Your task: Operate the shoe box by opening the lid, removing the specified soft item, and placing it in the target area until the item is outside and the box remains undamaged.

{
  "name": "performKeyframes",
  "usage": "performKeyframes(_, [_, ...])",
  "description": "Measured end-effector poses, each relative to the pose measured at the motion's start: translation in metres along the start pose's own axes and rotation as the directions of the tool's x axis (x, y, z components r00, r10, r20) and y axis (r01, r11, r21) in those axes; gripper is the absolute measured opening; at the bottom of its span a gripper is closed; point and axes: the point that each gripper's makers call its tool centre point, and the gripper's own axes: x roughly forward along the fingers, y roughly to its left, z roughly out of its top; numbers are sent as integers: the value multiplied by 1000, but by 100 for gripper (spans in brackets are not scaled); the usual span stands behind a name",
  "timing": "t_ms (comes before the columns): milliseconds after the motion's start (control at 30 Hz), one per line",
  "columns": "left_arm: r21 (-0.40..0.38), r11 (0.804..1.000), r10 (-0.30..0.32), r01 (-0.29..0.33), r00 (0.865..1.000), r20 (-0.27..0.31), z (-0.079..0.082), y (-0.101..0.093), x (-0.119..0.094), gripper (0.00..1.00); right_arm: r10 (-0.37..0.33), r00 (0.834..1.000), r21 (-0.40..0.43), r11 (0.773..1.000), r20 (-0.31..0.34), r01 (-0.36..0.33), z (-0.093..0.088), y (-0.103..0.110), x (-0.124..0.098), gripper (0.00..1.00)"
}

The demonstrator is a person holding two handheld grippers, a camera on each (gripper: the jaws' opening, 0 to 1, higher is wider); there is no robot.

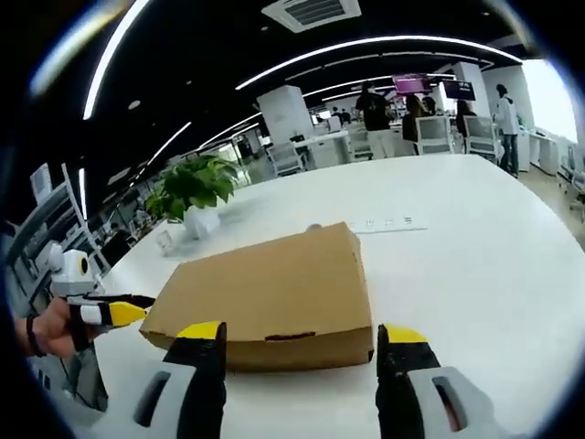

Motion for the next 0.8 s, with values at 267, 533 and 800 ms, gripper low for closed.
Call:
performKeyframes(267, [-1,1000,7,-7,999,-49,-16,3,15,67,-14,998,-31,999,-57,12,-8,-9,15,51])
performKeyframes(533, [-22,1000,16,-18,998,-54,-16,6,18,63,-10,1000,-51,999,-21,9,-7,-8,14,52])
performKeyframes(800, [-12,999,29,-30,998,-47,-16,12,8,60,-10,999,-48,999,-45,8,-14,5,9,49])
